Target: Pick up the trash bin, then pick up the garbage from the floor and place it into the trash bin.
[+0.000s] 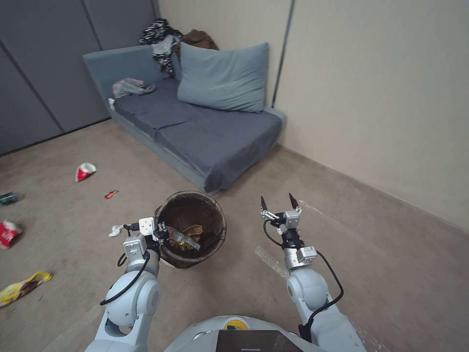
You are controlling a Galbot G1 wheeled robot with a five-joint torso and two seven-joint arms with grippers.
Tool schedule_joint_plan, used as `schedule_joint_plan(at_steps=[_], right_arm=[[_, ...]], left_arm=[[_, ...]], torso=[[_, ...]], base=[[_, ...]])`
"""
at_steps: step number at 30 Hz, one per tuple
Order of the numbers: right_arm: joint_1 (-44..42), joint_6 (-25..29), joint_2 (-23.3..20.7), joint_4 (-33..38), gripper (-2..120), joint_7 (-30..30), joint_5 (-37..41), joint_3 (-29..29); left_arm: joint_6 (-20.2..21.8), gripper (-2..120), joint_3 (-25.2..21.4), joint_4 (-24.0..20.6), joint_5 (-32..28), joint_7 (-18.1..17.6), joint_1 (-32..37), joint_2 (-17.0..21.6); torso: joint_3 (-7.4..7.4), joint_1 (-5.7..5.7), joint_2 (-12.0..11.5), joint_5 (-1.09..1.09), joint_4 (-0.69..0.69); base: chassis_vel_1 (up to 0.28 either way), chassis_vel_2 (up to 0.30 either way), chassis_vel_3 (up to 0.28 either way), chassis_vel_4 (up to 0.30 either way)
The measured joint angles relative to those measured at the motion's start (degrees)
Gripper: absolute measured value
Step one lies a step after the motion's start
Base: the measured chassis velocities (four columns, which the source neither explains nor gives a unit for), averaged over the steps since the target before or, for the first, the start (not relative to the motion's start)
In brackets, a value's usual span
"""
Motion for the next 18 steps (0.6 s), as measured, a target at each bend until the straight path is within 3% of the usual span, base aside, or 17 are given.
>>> schedule_joint_plan(at_steps=[18], right_arm=[[0.3, -0.1, -0.2, 0.2, 100, -0.4, -0.1, -0.1]], left_arm=[[-0.1, 6, -0.1, -0.1, -0.3, 0.0, 0.0, 0.0]], torso=[[0.00, 0.00, 0.0, 0.00, 0.00]], base=[[0.119, 0.122, 0.119, 0.124]])
